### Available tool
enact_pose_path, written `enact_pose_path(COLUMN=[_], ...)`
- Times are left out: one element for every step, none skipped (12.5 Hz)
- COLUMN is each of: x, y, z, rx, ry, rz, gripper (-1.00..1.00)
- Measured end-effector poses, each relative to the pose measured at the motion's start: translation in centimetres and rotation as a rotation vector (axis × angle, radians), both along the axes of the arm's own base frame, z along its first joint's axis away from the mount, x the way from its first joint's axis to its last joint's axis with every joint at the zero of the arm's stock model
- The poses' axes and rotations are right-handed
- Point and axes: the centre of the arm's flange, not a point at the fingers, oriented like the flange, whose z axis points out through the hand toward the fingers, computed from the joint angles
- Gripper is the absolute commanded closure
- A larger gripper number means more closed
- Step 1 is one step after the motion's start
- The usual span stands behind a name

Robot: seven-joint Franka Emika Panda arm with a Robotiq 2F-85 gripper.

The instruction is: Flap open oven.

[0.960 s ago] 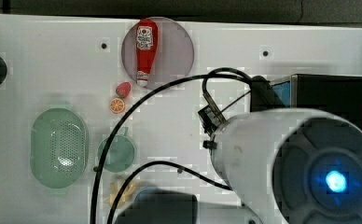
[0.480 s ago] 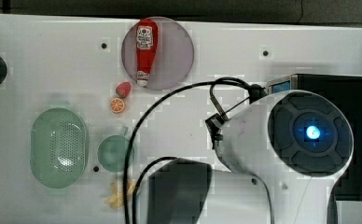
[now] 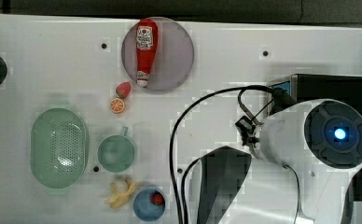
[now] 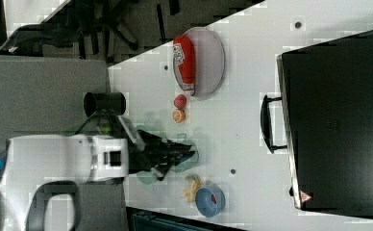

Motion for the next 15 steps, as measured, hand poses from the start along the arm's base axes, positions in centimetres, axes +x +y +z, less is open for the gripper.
enact_pose_path(x=[-0.3,-0.8,-1.2,-1.7,-2.0,-2.2,-2.2,-2.0,-1.6,-1.4,-1.2,-1.0,-0.7,-0.5,-0.1], y=[-0.9,-1.7,-2.6,-3.6,-4.7,-5.6,-6.5,-7.4,-8.5,-9.6,-10.5,-11.0,-11.1,-11.1,-11.0], z=[-1.5,-3.2,-4.7,-6.0,-7.1,-8.1,-8.6,-9.2,-9.7,-10.5,-11.2,-12.1,-12.9,-13.6,-14.4], rx=[-0.034,-0.032,-0.018,-0.011,-0.010,-0.005,-0.005,-0.021,-0.043,-0.062,-0.077,-0.086,-0.094,-0.099,-0.103], ry=[0.017,0.029,0.035,0.031,0.030,0.026,0.027,0.013,-0.011,-0.025,-0.037,-0.037,-0.037,-0.037,-0.032], rz=[0.075,0.143,0.200,0.254,0.314,0.370,0.433,0.502,0.550,0.575,0.587,0.599,0.607,0.616,0.626], gripper=[0.65,0.65,0.65,0.65,0.65,0.65,0.65,0.65,0.65,0.65,0.65,0.65,0.65,0.65,0.65])
